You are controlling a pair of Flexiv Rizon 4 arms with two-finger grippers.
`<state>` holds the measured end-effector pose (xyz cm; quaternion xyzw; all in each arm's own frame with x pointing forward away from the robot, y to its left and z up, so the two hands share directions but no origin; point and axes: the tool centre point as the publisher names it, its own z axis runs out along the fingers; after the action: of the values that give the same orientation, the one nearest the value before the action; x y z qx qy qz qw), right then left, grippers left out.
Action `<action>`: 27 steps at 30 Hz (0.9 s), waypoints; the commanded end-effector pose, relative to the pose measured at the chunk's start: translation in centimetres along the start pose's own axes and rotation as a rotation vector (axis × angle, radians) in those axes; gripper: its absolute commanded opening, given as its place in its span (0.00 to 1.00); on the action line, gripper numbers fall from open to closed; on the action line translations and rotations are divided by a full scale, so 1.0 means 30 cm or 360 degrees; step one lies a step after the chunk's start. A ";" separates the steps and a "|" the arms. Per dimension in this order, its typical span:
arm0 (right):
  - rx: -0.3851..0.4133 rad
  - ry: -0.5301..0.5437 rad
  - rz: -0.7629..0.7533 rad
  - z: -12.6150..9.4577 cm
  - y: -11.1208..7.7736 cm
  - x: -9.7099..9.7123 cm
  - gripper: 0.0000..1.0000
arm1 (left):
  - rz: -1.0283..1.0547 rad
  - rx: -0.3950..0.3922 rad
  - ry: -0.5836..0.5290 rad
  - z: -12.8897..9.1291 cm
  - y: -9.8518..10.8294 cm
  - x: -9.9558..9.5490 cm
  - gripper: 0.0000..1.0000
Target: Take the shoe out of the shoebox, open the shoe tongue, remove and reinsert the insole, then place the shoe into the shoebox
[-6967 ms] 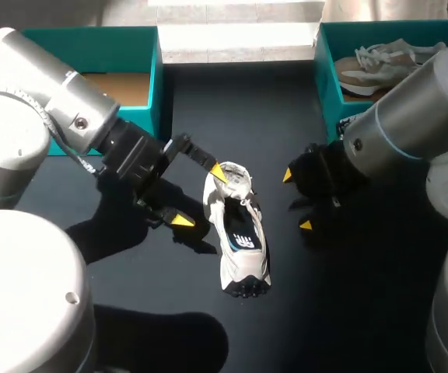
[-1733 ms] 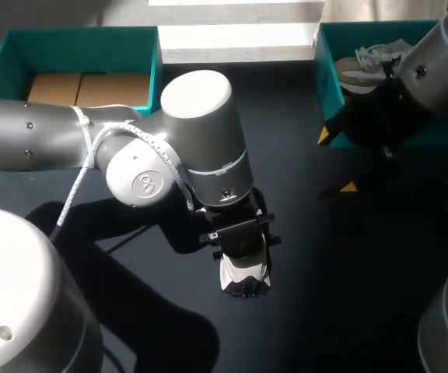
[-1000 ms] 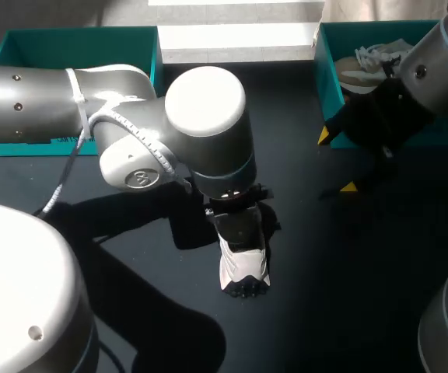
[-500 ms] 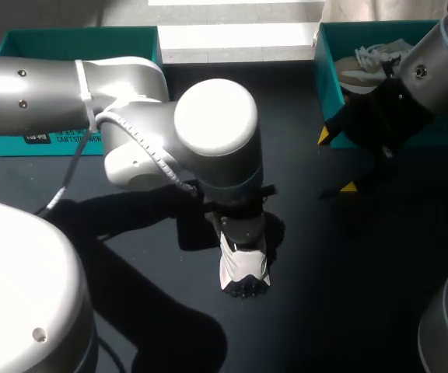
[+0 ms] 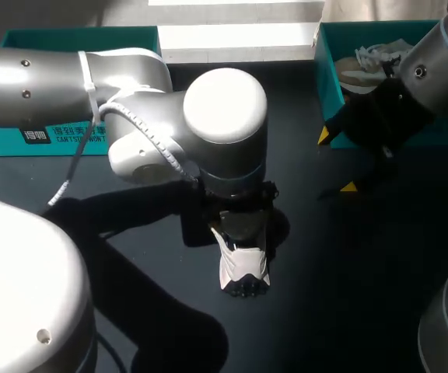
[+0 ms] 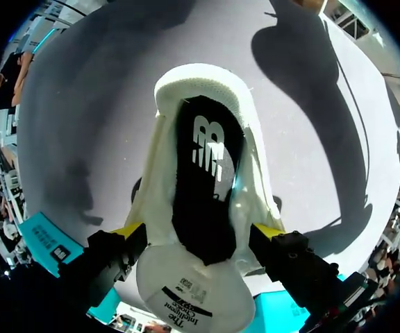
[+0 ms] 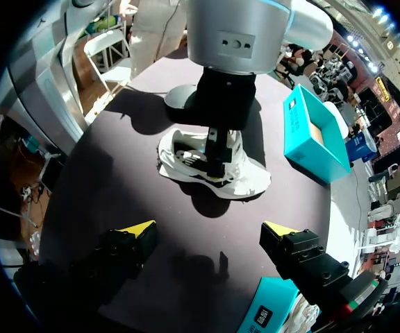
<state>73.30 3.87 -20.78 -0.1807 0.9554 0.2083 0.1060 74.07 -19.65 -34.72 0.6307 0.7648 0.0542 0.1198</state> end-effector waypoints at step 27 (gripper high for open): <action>0.0003 0.0002 0.0000 0.003 0.001 -0.001 1.00 | -0.0023 0.0016 0.0001 -0.171 0.189 0.051 1.00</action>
<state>73.29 3.88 -20.77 -0.1807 0.9554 0.2083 0.1060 77.65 -17.31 -29.07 0.6246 0.7702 0.0572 0.1155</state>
